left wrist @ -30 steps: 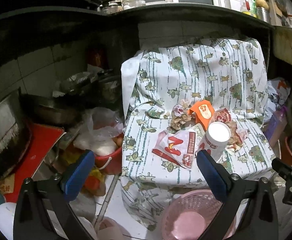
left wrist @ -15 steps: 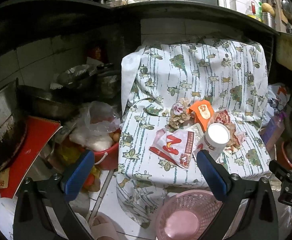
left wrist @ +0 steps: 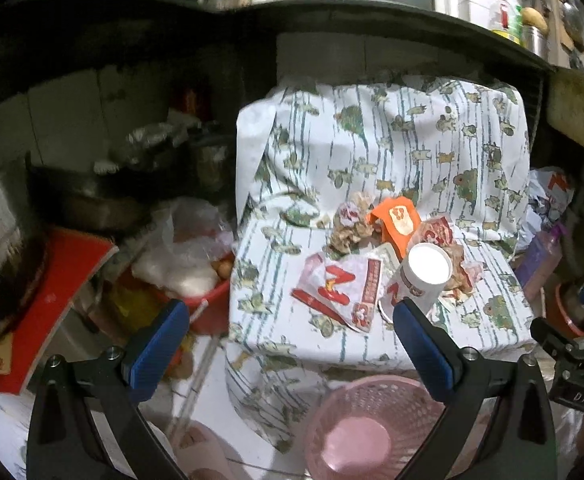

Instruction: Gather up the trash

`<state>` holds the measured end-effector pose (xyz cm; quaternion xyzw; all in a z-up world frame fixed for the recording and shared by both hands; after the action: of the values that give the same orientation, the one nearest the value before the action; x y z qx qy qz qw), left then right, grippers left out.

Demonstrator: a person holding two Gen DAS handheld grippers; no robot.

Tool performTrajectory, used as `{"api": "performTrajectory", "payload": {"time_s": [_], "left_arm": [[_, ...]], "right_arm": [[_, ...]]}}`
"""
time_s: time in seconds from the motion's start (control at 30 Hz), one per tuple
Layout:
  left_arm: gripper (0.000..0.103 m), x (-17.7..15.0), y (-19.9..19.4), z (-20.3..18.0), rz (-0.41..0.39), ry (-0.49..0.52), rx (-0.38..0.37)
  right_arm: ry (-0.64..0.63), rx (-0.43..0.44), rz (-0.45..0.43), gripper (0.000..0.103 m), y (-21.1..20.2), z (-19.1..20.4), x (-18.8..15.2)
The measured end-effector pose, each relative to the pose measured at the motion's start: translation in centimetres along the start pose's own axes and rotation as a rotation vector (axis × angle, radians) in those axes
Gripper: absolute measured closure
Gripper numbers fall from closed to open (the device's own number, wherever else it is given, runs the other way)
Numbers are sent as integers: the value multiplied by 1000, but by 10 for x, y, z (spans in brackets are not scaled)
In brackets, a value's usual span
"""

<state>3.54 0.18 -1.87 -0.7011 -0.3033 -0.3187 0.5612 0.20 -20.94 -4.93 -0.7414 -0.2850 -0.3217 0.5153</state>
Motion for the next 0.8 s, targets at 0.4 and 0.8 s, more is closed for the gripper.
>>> {"api": "performTrajectory", "payload": {"time_s": [0.4,0.8], "left_arm": [[0,4,-2,12,2,-27,11],[0,3,-2,12,2,-31,9]], "right_arm": [[-19,-9,-10,3,-4,0,0],[-14,-17,-10,3,-6,-2,0]]}}
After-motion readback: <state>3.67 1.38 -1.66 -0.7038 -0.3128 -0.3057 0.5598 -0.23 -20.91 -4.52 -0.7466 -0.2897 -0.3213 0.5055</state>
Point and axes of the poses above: each gripper's, at about its wrist camera, not at the fingertips, and y roughly the way its jaws point, z to its left, x to its top, the point moved 7 cm from there along y, roughly the way its jaws point, and after that the axes turned 15 degrees about -x, right-handed, at the moved point
